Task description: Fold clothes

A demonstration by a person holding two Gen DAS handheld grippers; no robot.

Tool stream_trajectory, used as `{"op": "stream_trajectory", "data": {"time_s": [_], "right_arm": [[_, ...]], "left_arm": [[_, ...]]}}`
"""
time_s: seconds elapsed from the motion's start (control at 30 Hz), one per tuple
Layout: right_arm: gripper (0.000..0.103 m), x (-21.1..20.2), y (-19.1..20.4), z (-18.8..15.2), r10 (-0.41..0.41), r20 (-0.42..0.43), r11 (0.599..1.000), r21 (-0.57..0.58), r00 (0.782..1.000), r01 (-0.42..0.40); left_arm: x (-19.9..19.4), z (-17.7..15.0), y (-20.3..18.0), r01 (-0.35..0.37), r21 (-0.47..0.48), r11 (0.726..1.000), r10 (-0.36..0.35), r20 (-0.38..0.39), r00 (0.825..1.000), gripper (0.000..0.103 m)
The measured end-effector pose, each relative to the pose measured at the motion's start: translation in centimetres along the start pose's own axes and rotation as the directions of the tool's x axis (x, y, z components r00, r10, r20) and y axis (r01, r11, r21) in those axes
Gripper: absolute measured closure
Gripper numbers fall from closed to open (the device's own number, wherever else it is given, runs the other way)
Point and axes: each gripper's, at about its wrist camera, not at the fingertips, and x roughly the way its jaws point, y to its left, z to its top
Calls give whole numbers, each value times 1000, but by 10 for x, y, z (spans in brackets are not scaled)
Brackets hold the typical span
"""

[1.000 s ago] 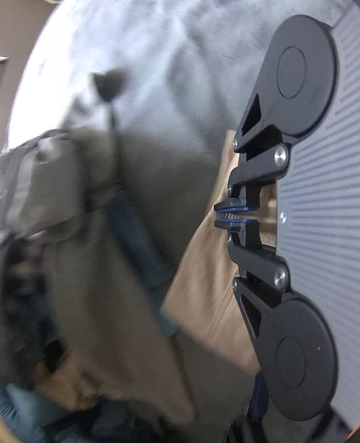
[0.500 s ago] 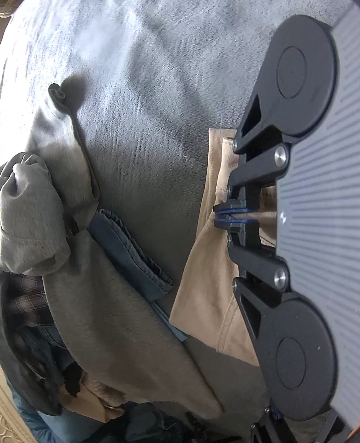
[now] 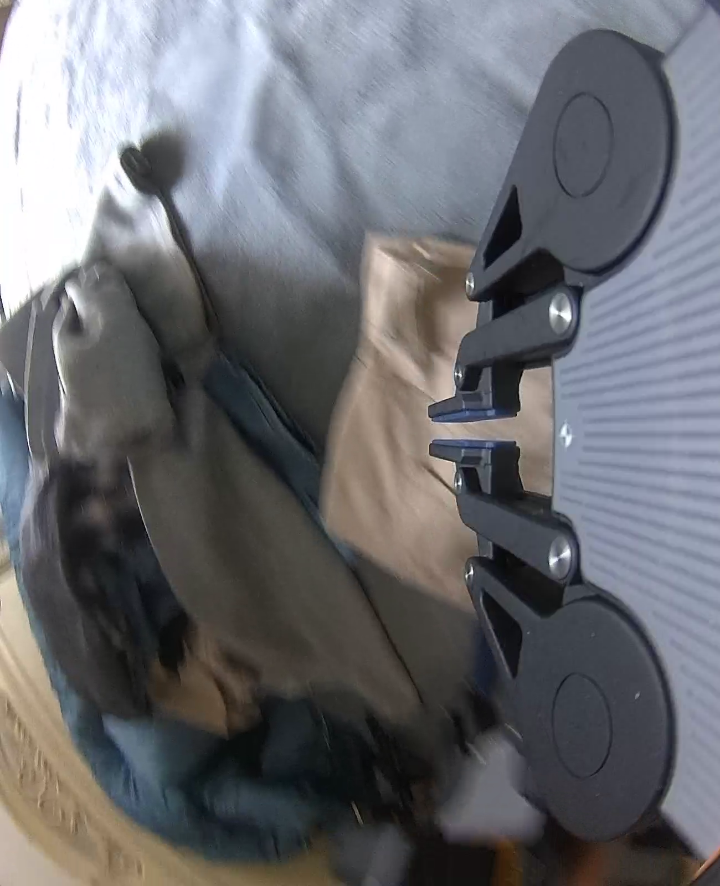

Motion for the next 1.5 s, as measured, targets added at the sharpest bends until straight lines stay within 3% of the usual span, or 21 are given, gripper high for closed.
{"op": "stream_trajectory", "data": {"time_s": [0.13,0.23,0.3,0.37,0.43,0.5,0.57,0.67,0.83,0.97,1.2,1.3,1.4,1.5], "right_arm": [[88,0,0,-38,25,-123,999,-17,992,-27],[88,-9,0,-60,41,-137,999,-11,990,-43],[85,-18,-2,-69,65,-137,998,15,988,-64],[79,-28,-9,-71,84,-124,995,66,989,-76],[69,-37,-26,-68,95,-92,986,148,991,-81],[48,-44,-46,-64,103,-54,966,243,993,-87],[41,-40,-71,-57,140,-59,926,361,988,-109],[38,-24,-90,-55,187,-61,884,447,980,-141],[33,-7,-98,-62,208,-93,848,514,974,-132],[24,3,-100,-68,239,-89,816,558,967,-150],[22,31,-115,-42,277,-40,788,581,960,-203],[22,44,-117,-25,283,-17,793,567,959,-224],[20,54,-123,-15,291,19,769,590,957,-245],[13,56,-123,-16,307,42,762,588,951,-271]], "left_arm": [[-1,-8,6,24,-49,999,-23,23,999,27],[-7,-15,9,30,-59,998,-27,51,998,29],[-18,-22,15,59,-87,994,-48,114,992,30],[-30,-29,29,125,-142,982,-95,202,975,29],[-36,-34,47,194,-205,959,-138,261,955,27],[-29,-35,64,245,-258,935,-173,270,947,27],[-15,-35,82,290,-307,907,-214,257,942,28],[2,-40,102,373,-365,853,-294,254,921,33],[22,-53,121,516,-411,752,-445,261,856,33],[42,-55,121,544,-406,735,-482,252,839,33],[68,-28,123,617,-390,684,-541,296,787,32],[77,-18,128,654,-386,651,-570,320,757,31],[84,-15,132,685,-392,614,-595,340,728,29],[81,-22,127,688,-381,617,-594,348,725,29]]}}
